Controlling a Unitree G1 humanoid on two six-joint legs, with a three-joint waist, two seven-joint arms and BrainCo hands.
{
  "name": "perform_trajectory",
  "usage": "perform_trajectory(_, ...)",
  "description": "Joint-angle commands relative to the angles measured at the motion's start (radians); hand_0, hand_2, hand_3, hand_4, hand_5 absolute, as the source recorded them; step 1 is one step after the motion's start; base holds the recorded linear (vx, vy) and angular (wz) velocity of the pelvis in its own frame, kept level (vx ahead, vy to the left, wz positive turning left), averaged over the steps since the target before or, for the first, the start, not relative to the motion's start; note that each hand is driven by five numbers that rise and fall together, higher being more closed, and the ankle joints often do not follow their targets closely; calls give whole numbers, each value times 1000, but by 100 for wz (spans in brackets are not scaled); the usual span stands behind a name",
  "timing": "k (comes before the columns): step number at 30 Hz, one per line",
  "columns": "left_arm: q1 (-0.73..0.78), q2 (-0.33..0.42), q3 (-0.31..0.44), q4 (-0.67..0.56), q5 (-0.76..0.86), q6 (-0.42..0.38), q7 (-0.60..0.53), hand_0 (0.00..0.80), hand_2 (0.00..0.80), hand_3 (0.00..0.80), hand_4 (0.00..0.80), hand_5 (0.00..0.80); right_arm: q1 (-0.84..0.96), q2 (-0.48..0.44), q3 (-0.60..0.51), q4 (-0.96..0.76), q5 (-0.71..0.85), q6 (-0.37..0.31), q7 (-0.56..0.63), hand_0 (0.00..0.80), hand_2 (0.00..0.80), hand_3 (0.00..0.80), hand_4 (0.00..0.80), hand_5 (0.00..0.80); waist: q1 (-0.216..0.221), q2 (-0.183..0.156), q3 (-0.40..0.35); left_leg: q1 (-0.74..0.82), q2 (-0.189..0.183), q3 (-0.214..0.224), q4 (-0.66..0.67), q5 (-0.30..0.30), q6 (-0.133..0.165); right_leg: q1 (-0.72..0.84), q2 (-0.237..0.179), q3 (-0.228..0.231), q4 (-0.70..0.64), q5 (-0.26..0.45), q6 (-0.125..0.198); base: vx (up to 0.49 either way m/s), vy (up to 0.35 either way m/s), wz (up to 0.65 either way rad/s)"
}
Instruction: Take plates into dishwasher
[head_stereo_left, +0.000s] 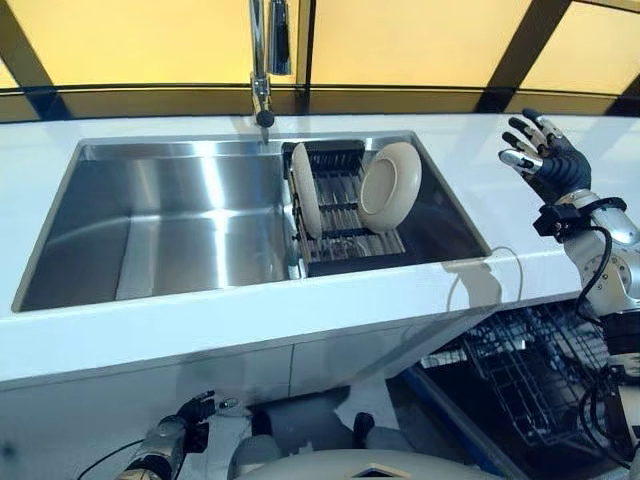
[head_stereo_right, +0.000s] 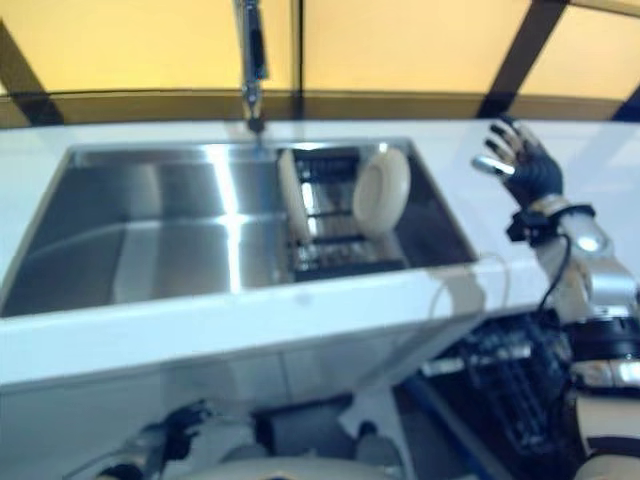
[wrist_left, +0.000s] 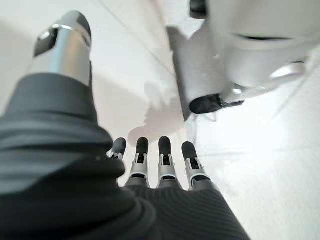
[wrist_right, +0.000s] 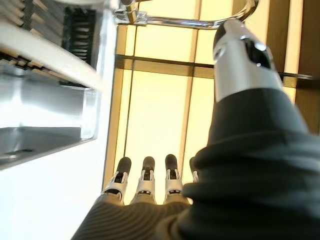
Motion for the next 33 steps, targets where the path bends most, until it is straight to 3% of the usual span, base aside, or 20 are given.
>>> perform_trajectory(1, -31, -19, -3, 4, -23, 8, -3, 0, 0, 0, 0, 0, -123, -58, -6, 55, -43, 44, 39, 0, 0, 0, 0, 0, 19, 30, -7, 81, 7, 22, 13, -115, -33, 88, 16, -30, -52, 76, 10, 36, 6, 16)
perform_trajectory(8, -31, -27, -16, 4, -38, 14, 13, 0, 0, 0, 0, 0, -153, -65, 54, 97, -76, 106, 78, 0, 0, 0, 0, 0, 26, 28, -16, 90, 8, 45, 7, -115, -43, 127, 21, -64, -101, 79, 1, -10, 12, 2)
perform_trajectory(16, -21, -20, -26, -2, -34, 3, 6, 0, 0, 0, 0, 0, -195, -41, 131, 114, -90, 177, 106, 0, 0, 0, 0, 0, 35, 29, -4, 101, 6, 41, 5, -115, -49, 140, 16, -74, -99, 76, 4, -18, 6, 0)
perform_trajectory(33, -15, -26, -51, 2, -27, -3, 2, 0, 0, 0, 0, 0, -234, 39, 195, 107, -30, 229, 96, 0, 0, 0, 0, 0, 45, 27, 3, 113, 10, 46, 1, -118, -56, 161, 14, -73, -116, 79, 13, -2, 2, 1)
